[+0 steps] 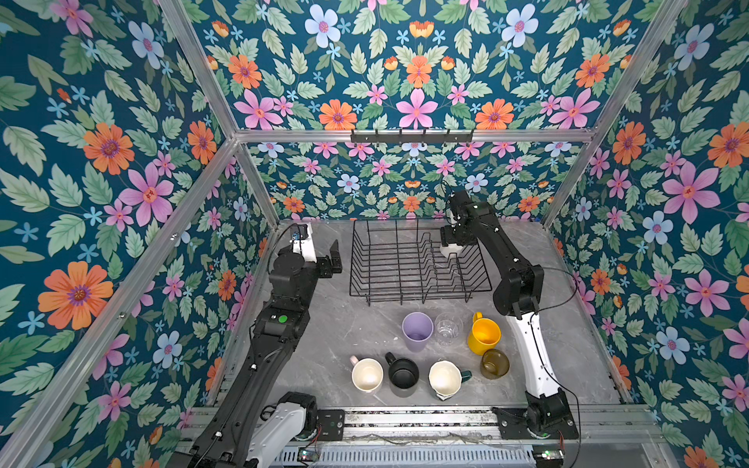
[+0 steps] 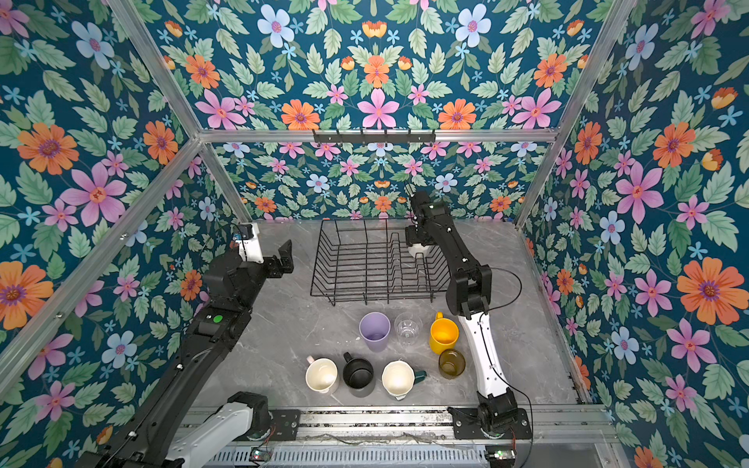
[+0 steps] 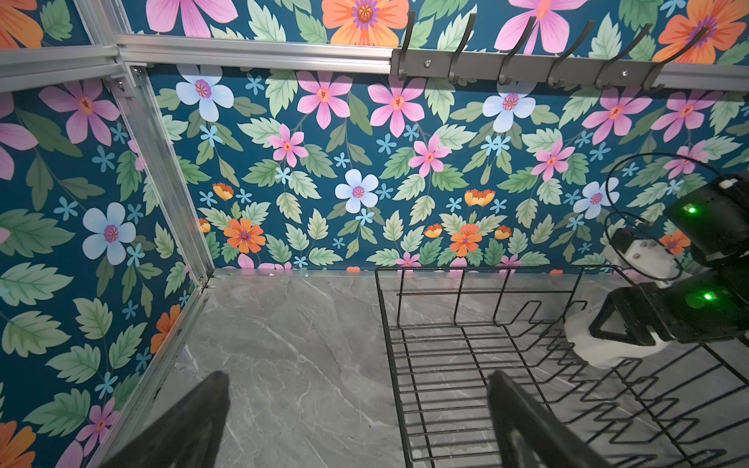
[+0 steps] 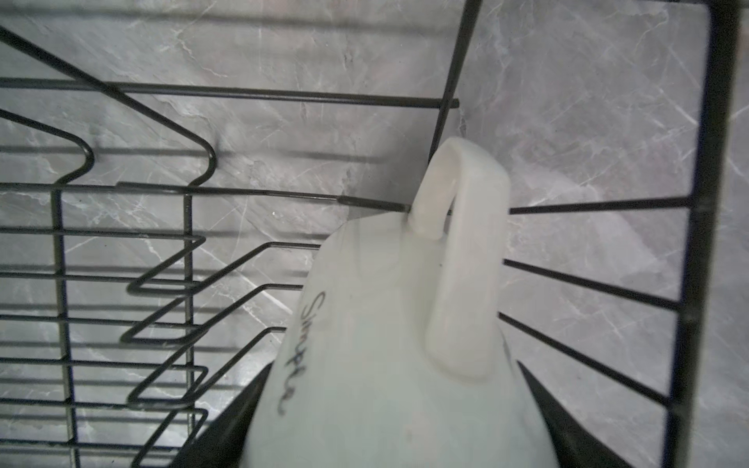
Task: Load the cups into the dish rack
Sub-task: 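Open the right gripper and lift it off the mug while left arm moves toward cups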
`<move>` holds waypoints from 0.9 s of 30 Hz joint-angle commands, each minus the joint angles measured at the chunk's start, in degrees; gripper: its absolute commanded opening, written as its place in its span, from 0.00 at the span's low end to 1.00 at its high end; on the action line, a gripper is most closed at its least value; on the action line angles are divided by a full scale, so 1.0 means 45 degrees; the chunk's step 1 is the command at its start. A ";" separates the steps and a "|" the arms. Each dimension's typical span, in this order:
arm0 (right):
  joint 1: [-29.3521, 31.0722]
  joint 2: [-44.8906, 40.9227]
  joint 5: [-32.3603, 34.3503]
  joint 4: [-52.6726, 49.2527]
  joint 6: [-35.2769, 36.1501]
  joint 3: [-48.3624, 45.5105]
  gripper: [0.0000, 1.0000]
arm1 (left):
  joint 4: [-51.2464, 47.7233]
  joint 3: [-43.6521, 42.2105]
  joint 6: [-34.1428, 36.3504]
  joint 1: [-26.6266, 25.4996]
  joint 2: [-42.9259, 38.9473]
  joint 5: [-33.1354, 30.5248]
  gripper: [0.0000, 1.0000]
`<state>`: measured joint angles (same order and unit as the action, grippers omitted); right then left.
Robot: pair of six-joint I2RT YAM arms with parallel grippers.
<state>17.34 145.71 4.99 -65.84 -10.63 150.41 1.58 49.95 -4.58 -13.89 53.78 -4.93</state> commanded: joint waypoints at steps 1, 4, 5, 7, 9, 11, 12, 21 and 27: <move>0.0014 -0.0050 -0.0217 -0.0092 -0.0141 -0.0043 0.47 | 0.0019 0.0078 -0.0057 0.0020 -0.0039 0.0036 1.00; 0.0031 -0.0075 -0.0209 -0.0129 -0.0107 -0.0064 0.66 | 0.0019 0.0080 -0.0057 0.0020 -0.0056 0.0060 1.00; 0.0031 -0.0075 -0.0198 -0.0114 -0.0089 -0.0076 0.70 | 0.0004 0.0076 -0.0057 0.0025 -0.0059 0.0060 1.00; 0.0032 -0.0110 -0.0172 -0.0113 -0.0095 -0.0084 0.77 | 0.0000 0.0090 -0.0057 0.0035 -0.0085 0.0058 1.00; 0.0025 -0.0121 -0.0204 -0.0115 -0.0060 -0.0084 0.80 | -0.0001 0.0071 -0.0074 0.0040 -0.0086 0.0060 1.00; 0.0021 -0.0153 -0.0172 -0.0087 -0.0065 -0.0075 0.82 | -0.0001 0.0090 -0.0074 0.0058 -0.0095 0.0053 1.00; 0.0029 -0.0153 -0.0173 -0.0091 -0.0061 -0.0082 0.83 | 0.0009 0.0081 -0.0076 0.0069 -0.0096 0.0060 1.00; 0.0023 -0.0281 -0.0125 -0.0166 -0.0030 -0.0066 0.86 | -0.0001 0.0071 -0.0154 0.0098 -0.0115 0.0080 1.00; 0.0024 -0.0883 0.0134 -0.0143 0.0046 -0.0043 0.86 | 0.0002 0.0071 -0.0232 0.0157 -0.0135 0.0080 1.00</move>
<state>17.41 143.22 4.67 -66.11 -10.92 149.95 1.23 49.98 -4.97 -13.37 53.36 -4.54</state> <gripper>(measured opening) 0.858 0.997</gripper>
